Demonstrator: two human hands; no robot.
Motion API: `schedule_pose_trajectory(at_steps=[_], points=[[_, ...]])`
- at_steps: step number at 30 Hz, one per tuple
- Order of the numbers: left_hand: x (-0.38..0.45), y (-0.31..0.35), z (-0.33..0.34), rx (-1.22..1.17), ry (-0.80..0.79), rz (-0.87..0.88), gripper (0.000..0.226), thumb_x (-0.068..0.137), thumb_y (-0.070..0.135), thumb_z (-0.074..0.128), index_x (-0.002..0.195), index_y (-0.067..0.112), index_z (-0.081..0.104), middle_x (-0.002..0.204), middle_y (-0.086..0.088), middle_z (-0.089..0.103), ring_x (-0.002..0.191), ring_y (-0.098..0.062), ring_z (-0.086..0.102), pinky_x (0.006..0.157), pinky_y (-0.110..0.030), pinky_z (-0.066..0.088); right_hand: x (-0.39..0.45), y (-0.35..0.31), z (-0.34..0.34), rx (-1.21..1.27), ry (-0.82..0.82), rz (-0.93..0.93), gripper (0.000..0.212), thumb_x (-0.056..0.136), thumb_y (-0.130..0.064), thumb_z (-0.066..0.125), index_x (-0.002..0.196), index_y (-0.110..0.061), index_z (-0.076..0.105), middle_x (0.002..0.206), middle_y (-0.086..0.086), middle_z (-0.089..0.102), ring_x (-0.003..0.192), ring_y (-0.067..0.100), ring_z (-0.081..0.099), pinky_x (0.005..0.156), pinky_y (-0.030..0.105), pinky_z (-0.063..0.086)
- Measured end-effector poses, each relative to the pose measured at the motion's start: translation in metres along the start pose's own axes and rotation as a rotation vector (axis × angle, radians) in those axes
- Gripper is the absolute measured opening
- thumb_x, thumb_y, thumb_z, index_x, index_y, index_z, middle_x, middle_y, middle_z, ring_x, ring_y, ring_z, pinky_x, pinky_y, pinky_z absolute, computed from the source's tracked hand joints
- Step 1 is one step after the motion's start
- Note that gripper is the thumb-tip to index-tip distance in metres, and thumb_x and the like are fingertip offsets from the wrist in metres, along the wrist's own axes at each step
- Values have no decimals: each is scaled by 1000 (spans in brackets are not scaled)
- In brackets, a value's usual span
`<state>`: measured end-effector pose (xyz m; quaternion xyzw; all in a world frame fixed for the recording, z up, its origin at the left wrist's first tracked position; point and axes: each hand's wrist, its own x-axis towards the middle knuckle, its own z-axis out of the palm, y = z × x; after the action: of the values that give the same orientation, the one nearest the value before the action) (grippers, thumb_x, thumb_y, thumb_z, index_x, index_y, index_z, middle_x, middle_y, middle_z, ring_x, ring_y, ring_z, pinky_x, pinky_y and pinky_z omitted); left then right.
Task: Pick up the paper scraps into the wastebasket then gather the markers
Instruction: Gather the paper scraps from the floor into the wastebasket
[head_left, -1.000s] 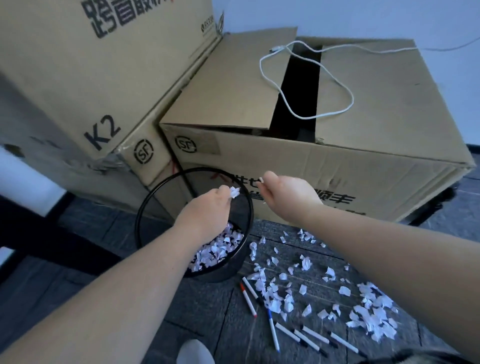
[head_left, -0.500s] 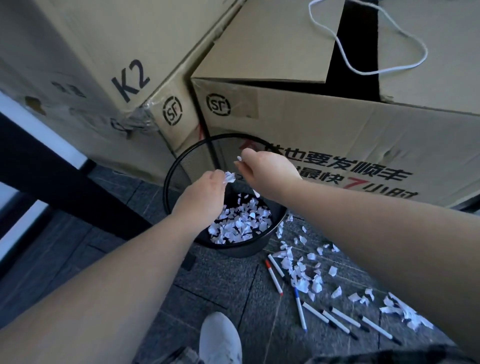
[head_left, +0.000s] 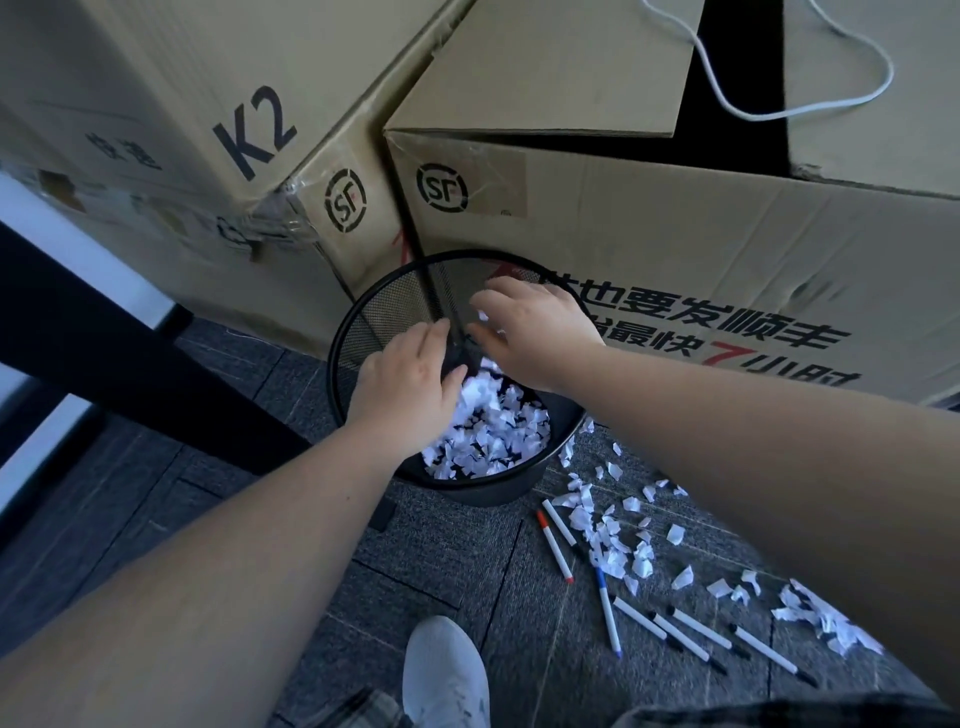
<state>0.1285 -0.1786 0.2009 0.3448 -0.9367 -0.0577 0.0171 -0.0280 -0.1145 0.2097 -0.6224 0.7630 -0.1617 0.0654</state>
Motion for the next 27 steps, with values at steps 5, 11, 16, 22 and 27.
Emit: schedule_pose_trajectory(at_steps=[5,11,16,22,27], points=[[0,4,0,128,-50,-54,66,93,56,22,147,21,8,157,2,10,144,-17,2,116,-47,7,-6,12,-7,-48,-139,-37,49,96,-49,33,142,-31,30,156,-1,15,144,16,10,116,41,6],[7,18,-10,137,-51,-37,66,92,58,16,147,26,2,158,4,1,144,-15,-6,116,-48,1,-14,27,-20,-124,-152,-112,54,95,-53,29,144,-33,23,157,-2,11,144,15,5,118,42,4],[10,32,-17,140,-49,10,64,92,57,14,147,27,0,158,4,0,144,-16,-6,116,-47,0,-24,36,-31,-163,-153,-140,56,94,-55,28,145,-32,23,157,-3,11,144,14,6,118,42,5],[40,72,-38,147,-9,101,62,93,56,12,147,29,1,158,4,2,144,-17,-6,117,-47,3,-51,75,-66,-196,-158,-52,56,94,-54,27,146,-32,21,157,-3,10,144,15,8,117,39,5],[61,119,-39,101,-8,181,59,94,54,12,147,29,0,158,5,1,144,-15,-8,117,-45,2,-108,124,-81,-265,-226,-24,69,86,-62,9,146,-29,19,157,0,11,144,18,10,116,40,4]])
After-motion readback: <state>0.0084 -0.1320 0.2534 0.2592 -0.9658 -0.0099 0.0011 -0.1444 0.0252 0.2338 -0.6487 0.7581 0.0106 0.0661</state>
